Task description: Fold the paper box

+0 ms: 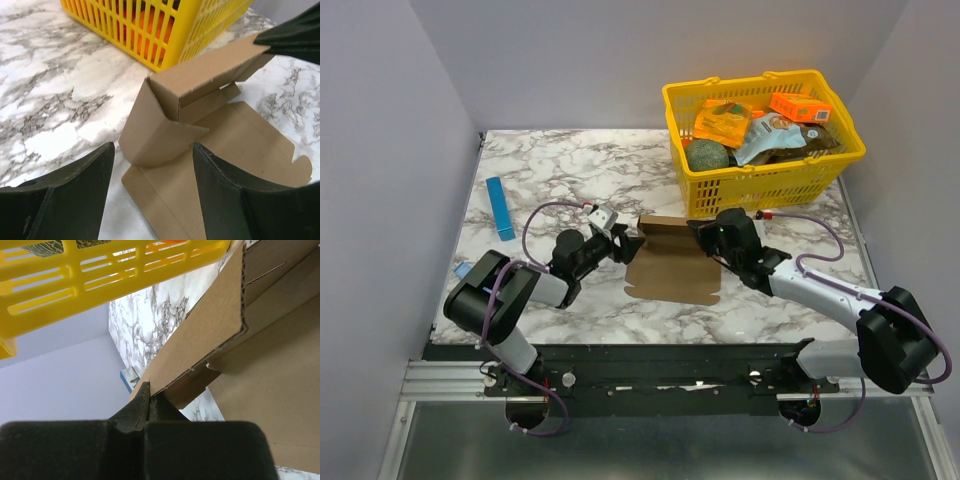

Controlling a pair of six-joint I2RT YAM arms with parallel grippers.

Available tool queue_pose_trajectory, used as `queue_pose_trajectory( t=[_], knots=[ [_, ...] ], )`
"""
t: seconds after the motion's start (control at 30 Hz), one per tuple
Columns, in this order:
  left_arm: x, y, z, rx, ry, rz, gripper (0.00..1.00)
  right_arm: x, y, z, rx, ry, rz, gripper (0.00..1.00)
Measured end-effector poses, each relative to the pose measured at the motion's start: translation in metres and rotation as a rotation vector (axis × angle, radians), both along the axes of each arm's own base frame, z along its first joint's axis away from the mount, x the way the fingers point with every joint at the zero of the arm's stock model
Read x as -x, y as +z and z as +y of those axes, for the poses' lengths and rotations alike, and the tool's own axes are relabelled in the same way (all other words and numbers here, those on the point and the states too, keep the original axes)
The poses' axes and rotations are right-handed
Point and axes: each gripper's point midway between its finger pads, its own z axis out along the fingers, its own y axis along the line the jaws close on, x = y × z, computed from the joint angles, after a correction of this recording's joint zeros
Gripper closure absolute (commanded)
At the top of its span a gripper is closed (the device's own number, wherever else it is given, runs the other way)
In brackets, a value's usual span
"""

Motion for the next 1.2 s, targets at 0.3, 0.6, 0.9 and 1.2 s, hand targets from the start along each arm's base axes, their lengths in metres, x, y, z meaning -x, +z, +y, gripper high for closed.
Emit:
queue_pose_trajectory(
  t=[0.3,0.6,0.9,1.2],
  knots=[
    [-0.018,0.006,-0.013,0.015,-0.018,-0.028,0.33,-0.002,-0.003,0.0,0.0,-0.003,0.007,0.99],
    [-0.02,0.007,-0.017,0.025,-0.023,-0.049,0.34,-0.005,-0.004,0.001,-0.005,-0.008,0.005,0.99],
    [-0.022,0.007,-0.022,0.022,-0.017,-0.068,0.28,-0.006,-0.004,0.001,-0.009,-0.01,0.005,0.99],
    [-0.028,0.009,-0.023,0.018,0.023,-0.083,0.34,-0.006,-0.004,0.002,-0.011,-0.006,0.005,0.99]
  ],
)
